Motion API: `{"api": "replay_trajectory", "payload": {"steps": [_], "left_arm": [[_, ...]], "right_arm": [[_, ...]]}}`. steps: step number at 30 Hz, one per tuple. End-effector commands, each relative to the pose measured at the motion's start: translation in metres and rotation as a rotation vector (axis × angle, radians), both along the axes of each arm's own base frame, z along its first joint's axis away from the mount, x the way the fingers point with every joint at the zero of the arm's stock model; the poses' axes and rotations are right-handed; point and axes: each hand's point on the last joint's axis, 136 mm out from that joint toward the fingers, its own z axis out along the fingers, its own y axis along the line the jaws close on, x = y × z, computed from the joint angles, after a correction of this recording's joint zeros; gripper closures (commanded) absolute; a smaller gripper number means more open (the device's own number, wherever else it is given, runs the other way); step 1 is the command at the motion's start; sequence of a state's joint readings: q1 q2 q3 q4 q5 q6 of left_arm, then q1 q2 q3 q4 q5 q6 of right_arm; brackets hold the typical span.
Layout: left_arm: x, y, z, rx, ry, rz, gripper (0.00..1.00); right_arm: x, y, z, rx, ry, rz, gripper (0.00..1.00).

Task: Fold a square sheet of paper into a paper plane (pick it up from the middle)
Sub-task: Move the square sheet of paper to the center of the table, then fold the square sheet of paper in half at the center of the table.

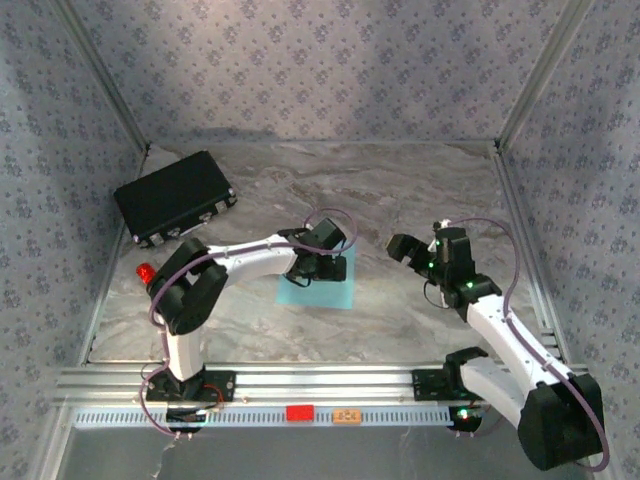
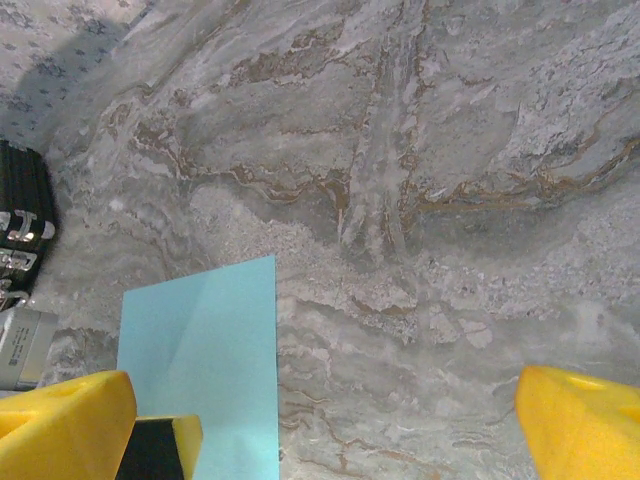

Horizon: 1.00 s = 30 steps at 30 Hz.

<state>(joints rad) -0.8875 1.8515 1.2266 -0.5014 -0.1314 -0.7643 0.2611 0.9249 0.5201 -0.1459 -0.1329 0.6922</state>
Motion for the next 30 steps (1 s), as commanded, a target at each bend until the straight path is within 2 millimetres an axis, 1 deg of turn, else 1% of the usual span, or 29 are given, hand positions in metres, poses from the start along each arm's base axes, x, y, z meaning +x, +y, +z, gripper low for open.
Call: {"api": "replay_trajectory", "payload": {"steps": [1,3,4,7,10,13,19,26,30], "left_arm": [[0.007,0.015,0.021,0.101,-0.033,-0.022,0.0],[0.008,0.014,0.018,0.125,-0.016,-0.043,0.0],[0.004,0.018,0.013,0.155,0.015,-0.054,0.0],[0.001,0.012,0.007,0.174,0.069,-0.078,0.0],[-0.001,0.004,0.003,0.158,0.104,-0.094,0.0],[0.0,0.001,0.0,0.163,0.123,-0.09,0.0],[0.002,0.003,-0.009,0.182,0.149,-0.073,0.0],[0.013,0.007,-0.009,0.188,0.151,-0.049,0.0],[0.014,0.008,-0.012,0.198,0.162,-0.061,0.0]], "right_arm": [[-0.002,-0.003,-0.005,-0.005,0.009,-0.011,0.01],[-0.001,0.001,-0.005,0.005,0.012,0.008,0.01],[-0.001,0.002,-0.005,0.007,0.019,0.016,0.01],[-0.001,0.003,-0.008,0.001,0.043,0.021,0.01],[0.001,0.003,-0.012,-0.007,0.06,0.019,0.01],[0.002,0.003,-0.014,-0.012,0.073,0.02,0.01],[0.002,0.002,-0.018,-0.017,0.092,0.017,0.01],[0.002,0.002,-0.019,-0.02,0.093,0.014,0.01],[0.002,0.001,-0.019,-0.022,0.095,0.014,0.01]]}}
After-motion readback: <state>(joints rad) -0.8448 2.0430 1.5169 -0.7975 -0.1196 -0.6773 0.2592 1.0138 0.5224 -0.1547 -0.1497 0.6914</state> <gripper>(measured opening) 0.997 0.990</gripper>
